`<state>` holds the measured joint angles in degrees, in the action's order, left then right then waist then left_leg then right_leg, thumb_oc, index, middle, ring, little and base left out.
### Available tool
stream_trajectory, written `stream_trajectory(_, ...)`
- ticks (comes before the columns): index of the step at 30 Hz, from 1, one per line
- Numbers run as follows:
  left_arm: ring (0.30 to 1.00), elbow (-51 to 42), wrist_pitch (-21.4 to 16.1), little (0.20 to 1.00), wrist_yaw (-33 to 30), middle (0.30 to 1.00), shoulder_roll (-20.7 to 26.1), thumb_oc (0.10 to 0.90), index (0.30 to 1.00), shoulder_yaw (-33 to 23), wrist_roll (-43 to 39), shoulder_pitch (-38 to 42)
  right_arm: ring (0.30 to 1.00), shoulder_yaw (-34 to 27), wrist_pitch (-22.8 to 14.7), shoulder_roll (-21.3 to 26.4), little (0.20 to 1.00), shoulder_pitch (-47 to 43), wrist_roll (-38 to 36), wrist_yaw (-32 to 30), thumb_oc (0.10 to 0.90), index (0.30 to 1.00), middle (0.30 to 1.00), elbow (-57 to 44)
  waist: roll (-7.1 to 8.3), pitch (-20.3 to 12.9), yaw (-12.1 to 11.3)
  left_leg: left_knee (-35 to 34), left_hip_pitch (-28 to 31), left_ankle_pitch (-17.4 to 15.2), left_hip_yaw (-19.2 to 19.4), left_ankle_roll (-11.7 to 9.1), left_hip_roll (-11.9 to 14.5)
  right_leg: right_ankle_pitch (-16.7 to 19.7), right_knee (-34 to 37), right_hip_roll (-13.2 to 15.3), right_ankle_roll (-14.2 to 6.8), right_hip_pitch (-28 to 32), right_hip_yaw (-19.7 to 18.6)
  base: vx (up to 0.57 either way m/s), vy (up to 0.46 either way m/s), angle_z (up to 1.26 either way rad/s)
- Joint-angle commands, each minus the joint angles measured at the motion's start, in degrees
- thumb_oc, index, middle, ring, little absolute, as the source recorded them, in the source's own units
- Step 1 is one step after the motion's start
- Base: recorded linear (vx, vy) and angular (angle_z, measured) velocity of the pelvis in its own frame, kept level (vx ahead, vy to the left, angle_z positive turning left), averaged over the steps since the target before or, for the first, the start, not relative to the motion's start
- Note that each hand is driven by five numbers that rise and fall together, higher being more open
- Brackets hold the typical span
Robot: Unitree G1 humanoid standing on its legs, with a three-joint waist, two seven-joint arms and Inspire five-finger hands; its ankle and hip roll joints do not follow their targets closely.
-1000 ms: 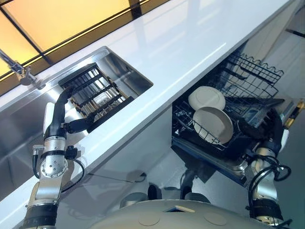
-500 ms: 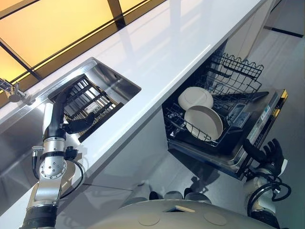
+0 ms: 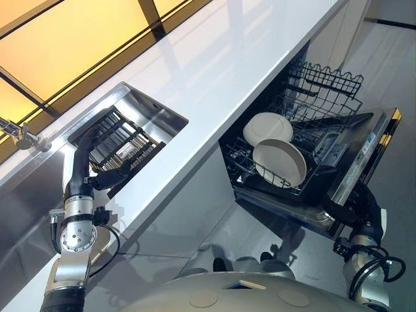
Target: Pick up plates and place into dishwasher.
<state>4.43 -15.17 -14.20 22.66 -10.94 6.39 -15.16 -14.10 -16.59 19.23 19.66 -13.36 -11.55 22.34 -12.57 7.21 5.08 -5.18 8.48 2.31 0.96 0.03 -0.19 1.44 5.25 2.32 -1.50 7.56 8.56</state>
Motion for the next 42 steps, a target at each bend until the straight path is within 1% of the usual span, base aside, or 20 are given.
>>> stream_trajectory(1,0.9,-2.55,-4.05,0.9,-5.33,0.9,4.03,0.8,0.9,-3.32,-2.21,3.75,0.9,9.6,-7.69,-2.53,0.9,-2.77,8.12,2.02,0.8,0.9,0.9,-8.37,1.64,0.27,-0.7,0.18,-0.8,-2.73,0.9,1.51,-5.29,-8.03,-9.71,-0.1,-0.09,-4.42,0.39,-0.01,0.069,0.03)
stream_trajectory(4,0.9,-2.56,-3.83,0.9,-5.57,0.9,3.74,0.8,0.9,-3.15,-2.41,3.68,0.9,9.97,-9.72,-1.98,0.9,-2.85,10.11,0.77,0.8,0.9,0.9,-9.35,1.38,0.24,-0.67,0.18,-0.97,-2.7,0.7,1.52,-5.51,-8.19,-10.01,0.0,-0.15,-4.71,0.2,0.0,0.052,0.03)
stream_trajectory(6,0.9,-2.79,-3.65,0.9,-5.83,0.9,3.86,0.8,0.9,-2.71,-2.46,3.4,0.9,9.59,-13.0,-1.27,0.9,-2.98,10.98,-4.08,0.8,0.9,0.9,-11.39,1.3,0.29,-0.68,0.18,-0.95,-2.71,0.54,1.59,-5.62,-8.25,-10.35,0.08,-0.22,-4.79,0.04,0.01,0.036,0.02)
stream_trajectory(8,0.9,-2.65,-3.77,0.9,-6.14,0.9,3.66,0.8,0.9,-2.38,-2.23,3.33,0.9,9.15,-13.9,-1.35,0.9,-3.2,10.13,-6.65,0.8,0.9,0.9,-12.64,1.25,0.37,-0.66,0.18,-0.83,-2.79,0.47,1.73,-5.69,-8.25,-10.7,0.14,-0.26,-4.87,-0.09,0.0,0.0,0.0)
stream_trajectory(12,0.9,-2.61,-3.86,0.9,-6.38,0.9,3.41,0.8,0.9,-2.53,-2.45,2.99,0.9,6.88,-14.64,-3.11,0.9,-3.92,0.57,-9.23,0.8,0.9,0.9,-12.08,1.11,0.39,-0.69,0.18,-0.61,-3.05,0.54,1.9,-5.8,-8.44,-11.1,0.09,-0.25,-4.91,-0.42,0.01,0.033,0.05)
stream_trajectory(14,0.9,-3.56,-3.42,0.9,-6.09,0.9,3.32,0.8,0.9,-2.97,-2.62,2.41,0.9,5.15,-16.46,-3.83,0.9,-3.99,-1.19,-11.21,0.8,0.9,0.9,-12.86,1.15,0.31,-0.82,0.18,-0.58,-3.09,0.49,1.96,-5.74,-8.51,-11.14,0.17,-0.24,-4.83,-0.33,0.01,0.02,0.04)
stream_trajectory(15,0.9,-3.83,-3.36,0.9,-5.98,0.9,3.35,0.8,0.9,-3.09,-2.7,2.17,0.9,4.48,-17.53,-4.05,0.9,-4.08,-0.42,-12.99,0.8,0.9,0.9,-13.89,1.19,0.24,-0.9,0.18,-0.59,-3.13,0.45,2.03,-5.74,-8.55,-11.16,0.19,-0.23,-4.79,-0.28,0.01,0.016,0.04)
stream_trajectory(18,0.9,-3.58,-3.3,0.9,-5.83,0.9,3.2,0.8,0.9,-3.03,-2.76,2.48,0.9,2.72,-21.19,-3.37,0.9,-5.61,5.99,-20.06,0.8,0.9,0.9,-16.94,1.38,0.18,-1.16,0.18,-0.41,-3.26,0.22,2.27,-5.9,-8.7,-11.35,0.16,-0.15,-4.63,-0.34,0.02,0.017,0.04)
stream_trajectory(20,0.9,-3.26,-3.23,0.9,-5.56,0.9,2.98,0.8,0.9,-3.04,-2.7,2.94,0.9,1.93,-23.68,-2.36,0.9,-6.75,13.02,-24.37,0.8,0.9,0.9,-18.58,1.5,0.18,-1.33,0.18,-0.22,-3.46,0.04,2.46,-6.02,-8.94,-11.36,0.14,-0.07,-4.43,-0.37,0.01,0.007,0.02)
stream_trajectory(24,0.9,-2.64,-3.35,0.9,-4.34,0.9,2.59,0.8,0.9,-3.68,-2.4,3.67,0.9,1.79,-26.26,-0.63,0.9,-8.59,24.4,-28.08,0.8,0.9,0.9,-20.95,1.96,-0.19,-1.71,0.18,0.01,-3.86,-0.2,2.73,-6.23,-9.25,-11.57,0.04,-0.07,-4.24,-0.6,0.02,0.003,0.06)
stream_trajectory(26,0.9,-2.5,-3.45,0.9,-3.76,0.9,2.29,0.8,0.9,-4.11,-2.16,3.91,0.9,2.35,-25.58,-0.19,0.9,-9.21,25.44,-24.8,0.8,0.9,0.9,-21.01,2.3,-0.46,-1.89,0.18,0.07,-4.03,-0.3,2.77,-6.27,-9.34,-11.66,-0.1,-0.06,-4.25,-0.74,0.01,-0.006,0.05)
stream_trajectory(28,0.9,-2.64,-3.57,0.9,-3.17,0.9,2.26,0.8,0.9,-4.77,-2.26,3.82,0.9,3.08,-23.0,0.5,0.9,-9.19,21.7,-16.1,0.8,0.9,0.9,-20.47,2.68,-0.63,-1.95,0.18,0.09,-4.15,-0.39,2.82,-6.3,-9.38,-11.76,-0.2,0.04,-4.28,-0.83,0.0,0.0,0.0)
stream_trajectory(29,0.9,-2.77,-3.61,0.9,-3.07,0.9,2.19,0.8,0.9,-4.91,-2.21,3.7,0.9,3.27,-22.2,0.68,0.9,-9.01,20.49,-13.35,0.8,0.9,0.9,-20.49,2.79,-0.66,-1.96,0.18,0.07,-4.17,-0.42,2.83,-6.31,-9.38,-11.8,-0.22,0.04,-4.32,-0.86,0.0,0.0,0.0)
stream_trajectory(30,0.9,-3.39,-3.51,0.9,-2.85,0.9,2.11,0.8,0.9,-5.24,-2.16,3.24,0.9,3.89,-20.59,1.19,0.9,-8.29,17.24,-8.0,0.8,0.9,0.9,-20.45,3.03,-0.71,-1.98,0.18,0.01,-4.09,-0.46,2.78,-6.28,-9.41,-11.74,-0.25,0.17,-4.3,-0.83,0.0,0.0,0.0)
stream_trajectory(31,0.9,-3.65,-3.87,0.9,-2.78,0.9,1.87,0.8,0.9,-5.39,-2.0,2.77,0.9,4.4,-20.26,1.18,0.9,-7.55,16.23,-5.16,0.8,0.9,0.9,-20.3,3.22,-0.74,-2.01,0.18,-0.06,-4.0,-0.51,2.76,-6.27,-9.31,-11.79,-0.27,0.2,-4.39,-0.8,-0.01,-0.007,0.04)
stream_trajectory(34,0.9,-3.64,-4.42,0.9,-2.98,0.9,1.62,0.8,0.9,-5.41,-1.68,2.28,0.9,5.86,-19.34,1.45,0.9,-6.26,15.09,-0.31,0.8,0.9,0.9,-19.82,3.55,-0.74,-2.06,0.18,-0.21,-3.82,-0.55,2.73,-6.21,-9.12,-11.76,-0.24,0.24,-4.46,-0.68,0.0,-0.002,0.01)
stream_trajectory(36,0.9,-3.4,-4.73,0.9,-3.44,0.9,1.54,0.8,0.9,-4.97,-1.41,2.18,0.9,7.46,-17.12,1.44,0.9,-5.64,14.5,3.07,0.8,0.9,0.9,-19.64,3.69,-0.71,-2.14,0.18,-0.35,-3.65,-0.64,2.69,-6.16,-8.96,-11.76,-0.21,0.26,-4.56,-0.54,0.0,0.0,0.0)
stream_trajectory(38,0.9,-2.91,-5.34,0.9,-3.98,0.9,1.67,0.8,0.9,-4.65,-1.45,1.93,0.9,8.82,-13.06,1.35,0.9,-5.0,11.27,5.88,0.8,0.9,0.9,-18.77,3.79,-0.59,-2.18,0.18,-0.45,-3.51,-0.63,2.63,-6.1,-8.8,-11.75,-0.17,0.25,-4.63,-0.43,0.0,0.0,0.0)
stream_trajectory(40,0.9,-2.82,-5.68,0.9,-4.25,0.9,1.74,0.8,0.9,-4.69,-1.59,1.57,0.9,9.63,-9.91,0.54,0.9,-4.21,8.2,7.53,0.8,0.9,0.9,-17.19,3.91,-0.52,-2.18,0.18,-0.57,-3.39,-0.6,2.57,-6.05,-8.67,-11.65,-0.16,0.23,-4.68,-0.31,0.0,0.0,0.0)
stream_trajectory(42,0.9,-2.89,-6.19,0.9,-4.77,0.9,1.73,0.8,0.9,-4.62,-1.64,0.83,0.9,10.18,-6.91,-0.83,0.9,-2.96,4.58,6.95,0.8,0.9,0.9,-15.81,4.02,-0.4,-2.14,0.18,-0.69,-3.29,-0.47,2.49,-5.95,-8.53,-11.53,-0.23,0.2,-4.71,-0.28,0.0,0.0,0.0)
